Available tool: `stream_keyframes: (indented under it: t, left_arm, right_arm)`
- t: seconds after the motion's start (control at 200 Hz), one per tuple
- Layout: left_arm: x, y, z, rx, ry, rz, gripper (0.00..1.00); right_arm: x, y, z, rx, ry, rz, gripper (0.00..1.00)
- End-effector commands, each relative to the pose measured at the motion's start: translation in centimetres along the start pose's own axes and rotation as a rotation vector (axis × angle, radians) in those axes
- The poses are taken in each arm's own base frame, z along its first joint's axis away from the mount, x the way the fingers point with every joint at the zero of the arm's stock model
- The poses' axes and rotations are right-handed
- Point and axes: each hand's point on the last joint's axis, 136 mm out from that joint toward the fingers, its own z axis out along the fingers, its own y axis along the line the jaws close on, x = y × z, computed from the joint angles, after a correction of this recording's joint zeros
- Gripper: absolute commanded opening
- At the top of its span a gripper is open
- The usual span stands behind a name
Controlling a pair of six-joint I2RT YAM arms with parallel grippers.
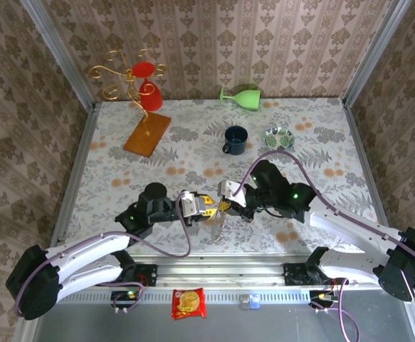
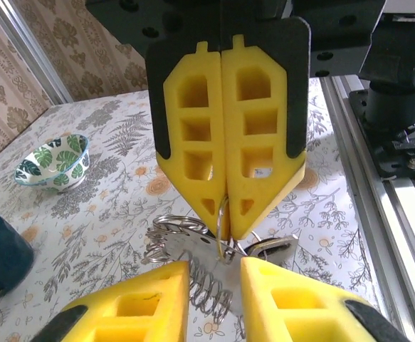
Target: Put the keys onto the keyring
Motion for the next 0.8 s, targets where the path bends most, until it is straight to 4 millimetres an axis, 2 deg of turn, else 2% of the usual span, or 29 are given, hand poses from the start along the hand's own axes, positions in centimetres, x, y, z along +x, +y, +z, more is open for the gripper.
stream_keyframes:
  t: [0.0, 0.295, 0.39, 0.425, 0.56, 0.635, 0.795]
  left_arm:
    - [-0.4, -0.2, 0.1, 0.030, 0.021, 0.040, 0.24]
    - [-0.8, -0.2, 0.6, 0.053, 0.018, 0.037, 0.17]
    - [-1.0, -0.2, 0.6, 0.055, 0.014, 0.043, 0.04]
    - [-1.1, -0.2, 0.5, 0.056, 0.011, 0.045, 0.00]
    - [-1.2, -0.3, 0.3, 0.047, -0.016, 0.042, 0.00]
    - [-1.6, -0.4, 0.1, 0.039, -0.048, 0.040, 0.00]
    - [-2.1, -0.5, -0.1, 0.028, -0.115, 0.024, 0.00]
  right_arm:
    - [0.4, 0.4, -0.3, -0.020, 0.081, -0.078, 0.00]
    - [-1.2, 0.8, 0.4, -0.047, 0.096, -0.161, 0.00]
    - [-1.4, 1.0, 0.4, -0.050, 0.085, -0.158, 0.00]
    - [-1.5, 0.9, 0.3, -0.038, 0.074, -0.146, 0.05]
    - [-1.9, 0.2, -0.8, 0.012, -0.051, -0.061, 0.26]
    - [-2.1, -0.1, -1.6, 0.017, -0.143, 0.001, 0.30]
    - [-2.3, 0.1, -2.1, 0.013, -0.257, 0.064, 0.32]
